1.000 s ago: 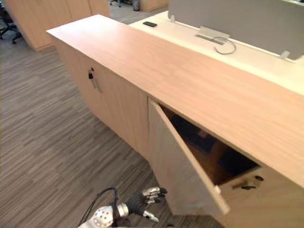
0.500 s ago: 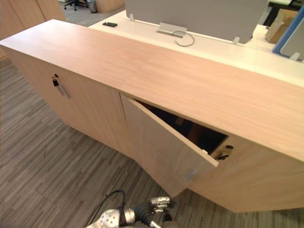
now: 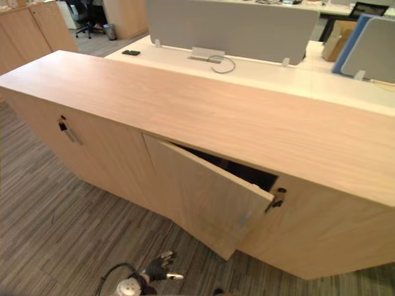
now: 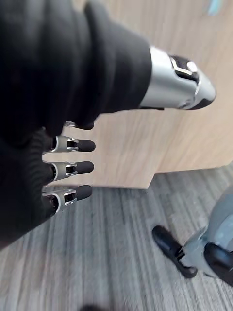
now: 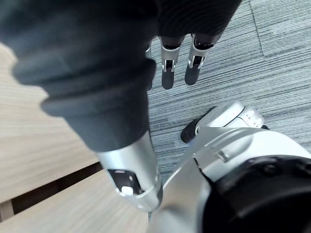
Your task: Walk over to the cabinet, pick up the folder, carry it to the office cabinet, place the folder inside the office cabinet, then close the office cabinet door
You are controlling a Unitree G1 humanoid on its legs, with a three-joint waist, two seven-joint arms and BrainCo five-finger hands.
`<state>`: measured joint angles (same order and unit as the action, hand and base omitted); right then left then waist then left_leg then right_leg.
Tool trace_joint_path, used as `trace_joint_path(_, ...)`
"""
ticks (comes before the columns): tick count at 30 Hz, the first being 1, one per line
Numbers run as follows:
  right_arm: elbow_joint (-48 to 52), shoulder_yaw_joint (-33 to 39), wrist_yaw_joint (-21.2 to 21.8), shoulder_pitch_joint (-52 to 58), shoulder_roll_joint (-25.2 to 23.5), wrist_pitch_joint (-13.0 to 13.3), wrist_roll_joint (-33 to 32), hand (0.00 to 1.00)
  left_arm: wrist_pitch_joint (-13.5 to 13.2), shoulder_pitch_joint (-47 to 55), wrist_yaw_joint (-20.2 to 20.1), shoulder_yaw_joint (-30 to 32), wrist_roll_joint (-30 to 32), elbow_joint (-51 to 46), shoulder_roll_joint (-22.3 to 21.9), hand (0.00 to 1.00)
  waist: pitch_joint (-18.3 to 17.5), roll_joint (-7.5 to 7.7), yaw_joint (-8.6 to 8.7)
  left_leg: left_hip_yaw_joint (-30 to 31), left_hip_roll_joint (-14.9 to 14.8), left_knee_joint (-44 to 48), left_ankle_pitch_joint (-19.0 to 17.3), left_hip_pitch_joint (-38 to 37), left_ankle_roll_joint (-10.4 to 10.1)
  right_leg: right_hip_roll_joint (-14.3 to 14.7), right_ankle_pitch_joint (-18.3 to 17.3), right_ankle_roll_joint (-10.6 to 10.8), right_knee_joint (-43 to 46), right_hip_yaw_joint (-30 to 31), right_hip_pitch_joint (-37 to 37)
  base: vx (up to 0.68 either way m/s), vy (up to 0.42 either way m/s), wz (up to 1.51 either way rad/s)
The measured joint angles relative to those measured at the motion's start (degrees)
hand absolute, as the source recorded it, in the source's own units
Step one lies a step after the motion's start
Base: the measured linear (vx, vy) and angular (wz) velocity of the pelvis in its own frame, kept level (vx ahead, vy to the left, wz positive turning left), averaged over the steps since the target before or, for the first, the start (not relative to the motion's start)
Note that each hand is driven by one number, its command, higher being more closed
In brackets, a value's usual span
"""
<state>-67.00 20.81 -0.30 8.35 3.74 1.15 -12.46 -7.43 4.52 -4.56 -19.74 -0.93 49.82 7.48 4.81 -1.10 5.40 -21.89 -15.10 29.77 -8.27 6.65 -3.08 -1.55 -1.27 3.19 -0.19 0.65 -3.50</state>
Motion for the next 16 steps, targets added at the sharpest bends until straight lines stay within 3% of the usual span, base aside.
trace_joint_path(1, -0.1, -1.0, -0.1, 0.0, 0.3, 0.1, 0.0, 0.00, 0.2, -0.1, 1.3, 3.5, -0.6, 2.4, -0.6, 0.00, 0.6, 0.27, -0.30, 5.8, 0.0, 5.3, 0.6, 2.8, 0.6, 0.5, -0.2, -0.6, 0.8, 1.5, -0.4, 0.11, -0.055, -0.37)
trace_joint_path(4, -0.1, -1.7, -0.5, -1.2, 0.5, 0.0, 0.1, 0.00, 0.2, -1.1, 2.5, 10.2, -3.6, 5.2, -2.2, 0.00, 1.5, 0.66, -2.09, 20.5, 6.5, 0.0, -4.4, 2.1, -1.0, -0.5, -0.4, -1.0, 1.7, 5.8, -0.9, 0.11, 0.054, -0.61)
trace_joint_path(6, 0.5, -2.2, -0.5, -2.0, 0.7, 0.0, 0.1, 0.00, 0.3, -0.9, 3.0, 14.5, -5.3, 6.0, -2.8, 0.00, 1.9, 0.16, -2.27, 25.6, 8.8, -6.1, -4.6, 1.4, -1.2, -0.6, -0.9, -0.9, 2.0, 8.2, -0.9, 0.06, 0.209, -0.75)
trace_joint_path(7, 1.5, -2.6, -0.5, -1.9, 0.8, 0.0, 0.2, 0.00, 0.3, -0.4, 3.0, 17.1, -6.2, 6.0, -3.1, 0.00, 1.9, -0.45, -2.78, 27.3, 9.4, -8.7, -1.9, 0.0, -2.8, -0.4, -1.4, -0.1, 2.6, 9.4, -0.6, 0.04, 0.277, -0.73)
trace_joint_path(10, 1.8, -5.8, -0.6, -1.0, 0.2, 0.1, 0.2, 0.00, 0.4, 1.0, 3.7, 22.9, -7.1, 6.1, -2.8, 0.00, 1.4, 1.41, -3.45, 24.0, 11.5, -11.9, -1.7, -3.2, -1.5, -2.9, -1.6, 0.5, 3.4, 7.5, -1.7, 0.08, 0.191, -0.47)
trace_joint_path(16, 1.8, -6.6, -1.1, 0.6, 0.3, 0.4, 0.1, 0.00, 0.3, 3.3, 5.3, 27.2, -7.9, 9.6, -3.7, 0.00, -2.8, 2.03, -3.59, 21.1, 14.1, -23.0, 2.1, -9.0, 0.1, -5.9, -2.3, 1.6, 2.3, 5.6, -1.0, 0.16, 0.067, -0.20)
